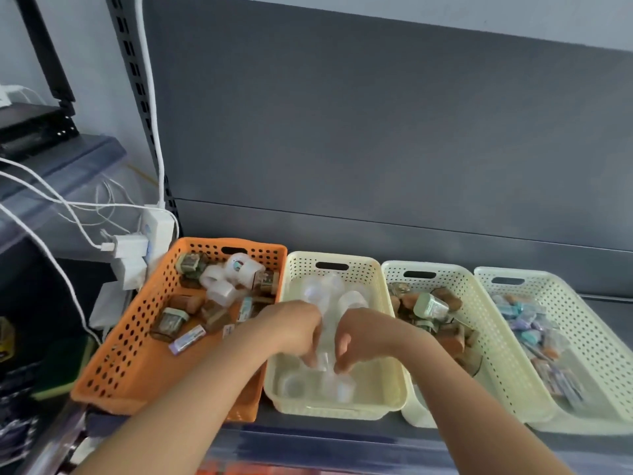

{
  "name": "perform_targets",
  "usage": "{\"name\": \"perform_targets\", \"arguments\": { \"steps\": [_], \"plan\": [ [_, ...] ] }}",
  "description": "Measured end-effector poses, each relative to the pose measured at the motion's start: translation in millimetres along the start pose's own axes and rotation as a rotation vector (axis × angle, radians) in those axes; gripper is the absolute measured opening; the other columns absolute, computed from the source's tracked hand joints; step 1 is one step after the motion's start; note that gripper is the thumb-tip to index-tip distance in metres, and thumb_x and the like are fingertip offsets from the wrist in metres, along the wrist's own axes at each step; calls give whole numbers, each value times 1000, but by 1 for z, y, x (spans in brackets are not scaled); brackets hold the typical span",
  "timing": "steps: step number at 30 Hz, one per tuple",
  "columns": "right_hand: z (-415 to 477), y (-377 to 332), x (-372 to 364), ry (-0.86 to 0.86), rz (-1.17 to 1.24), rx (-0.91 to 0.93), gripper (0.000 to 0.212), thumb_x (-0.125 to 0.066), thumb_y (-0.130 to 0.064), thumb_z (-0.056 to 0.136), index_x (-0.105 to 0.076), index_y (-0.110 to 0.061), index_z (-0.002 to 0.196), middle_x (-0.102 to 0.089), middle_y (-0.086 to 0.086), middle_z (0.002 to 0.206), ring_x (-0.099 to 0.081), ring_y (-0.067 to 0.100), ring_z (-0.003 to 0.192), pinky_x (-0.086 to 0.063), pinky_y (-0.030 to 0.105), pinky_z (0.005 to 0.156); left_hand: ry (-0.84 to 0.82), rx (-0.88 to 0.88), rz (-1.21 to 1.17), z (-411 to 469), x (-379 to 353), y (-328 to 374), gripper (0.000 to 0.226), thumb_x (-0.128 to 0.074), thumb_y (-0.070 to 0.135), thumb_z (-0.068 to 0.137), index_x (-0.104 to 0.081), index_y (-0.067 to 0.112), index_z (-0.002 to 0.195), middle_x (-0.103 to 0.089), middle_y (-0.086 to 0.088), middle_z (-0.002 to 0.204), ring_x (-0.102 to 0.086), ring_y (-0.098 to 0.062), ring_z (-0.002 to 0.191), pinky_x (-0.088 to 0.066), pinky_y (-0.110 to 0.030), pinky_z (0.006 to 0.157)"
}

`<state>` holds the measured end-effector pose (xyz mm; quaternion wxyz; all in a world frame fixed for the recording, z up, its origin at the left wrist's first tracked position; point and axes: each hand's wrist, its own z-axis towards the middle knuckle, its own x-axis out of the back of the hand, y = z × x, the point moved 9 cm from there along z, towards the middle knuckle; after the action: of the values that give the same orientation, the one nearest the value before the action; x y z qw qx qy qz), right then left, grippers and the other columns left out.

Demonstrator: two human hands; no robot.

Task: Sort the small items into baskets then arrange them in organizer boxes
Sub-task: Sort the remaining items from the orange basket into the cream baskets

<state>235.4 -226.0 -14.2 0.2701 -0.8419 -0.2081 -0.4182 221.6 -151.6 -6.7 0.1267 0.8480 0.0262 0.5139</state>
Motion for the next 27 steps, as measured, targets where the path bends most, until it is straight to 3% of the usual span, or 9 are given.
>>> {"name": "perform_targets", "arguments": {
  "steps": [2, 5, 11, 14, 17, 19, 22, 24, 27],
  "plan": [
    [2, 3, -7, -6, 14, 4, 21, -76, -33, 76, -75, -21, 94, -72, -10, 95, -62, 7, 89, -43, 20, 81, 6, -2, -62, 0, -7, -1, 16, -74, 25, 81, -70, 19, 95, -64, 8, 95, -59, -12, 83, -44, -23, 66],
    [5, 6, -7, 40, 30, 3, 22, -74, -34, 77, -76, -20, 94, -72, -10, 95, -62, 7, 88, -45, 21, 81, 194, 3, -149, -6, 7, -8, 10, -68, 19, 85, -73, 22, 93, -64, 13, 93, -59, -6, 80, -48, -23, 70],
    [19, -31, 26, 361, 10, 67, 22, -67, -40, 81, -74, -20, 85, -70, -7, 92, -63, 12, 87, -53, 30, 77, 548, 66, -217, -39, 46, -51, 14, -60, 23, 90, -72, 27, 96, -66, 12, 95, -58, -7, 83, -47, -24, 65],
    [23, -67, 37, 476, 62, 204, 12, -65, -34, 84, -73, -25, 85, -67, -6, 90, -60, 14, 85, -51, 29, 73, 515, 188, -213, -51, 41, -89, 15, -60, 20, 90, -70, 30, 95, -64, 12, 97, -59, -9, 82, -51, -31, 68],
    [29, -92, 47, 595, 54, 266, 12, -64, -30, 84, -74, -23, 85, -64, -1, 90, -57, 17, 88, -51, 33, 71, 352, 238, -201, -52, 10, -109, 17, -64, 21, 86, -62, 34, 75, -60, 8, 89, -56, -8, 72, -44, -26, 61],
    [38, -99, 52, 657, 21, 250, 15, -63, -28, 84, -74, -22, 93, -62, 0, 95, -54, 18, 96, -51, 34, 74, 253, 259, -174, -49, -16, -114, 4, -67, 28, 83, -66, 31, 81, -62, 7, 92, -56, -8, 75, -46, -26, 62],
    [61, -106, 51, 627, -80, 200, 27, -60, -31, 87, -67, -23, 112, -59, 1, 111, -49, 21, 110, -49, 36, 84, 173, 296, -118, -48, -42, -118, 27, -70, 47, 76, -64, 25, 90, -58, 6, 91, -55, -14, 80, -44, -29, 63],
    [76, -111, 49, 599, -151, 174, 36, -57, -30, 89, -58, -25, 125, -55, 3, 122, -45, 24, 116, -46, 38, 92, 199, 289, -62, -49, -42, -119, 27, -64, 45, 79, -64, 20, 88, -59, 1, 89, -59, -20, 83, -45, -29, 63],
    [97, -121, 50, 600, -247, 165, 43, -54, -19, 91, -50, -25, 133, -45, 5, 138, -40, 26, 125, -40, 39, 102, 277, 268, -71, -52, -34, -132, 27, -52, 39, 85, -64, 18, 74, -55, 4, 71, -57, -18, 68, -42, -28, 54]
  ]
}}
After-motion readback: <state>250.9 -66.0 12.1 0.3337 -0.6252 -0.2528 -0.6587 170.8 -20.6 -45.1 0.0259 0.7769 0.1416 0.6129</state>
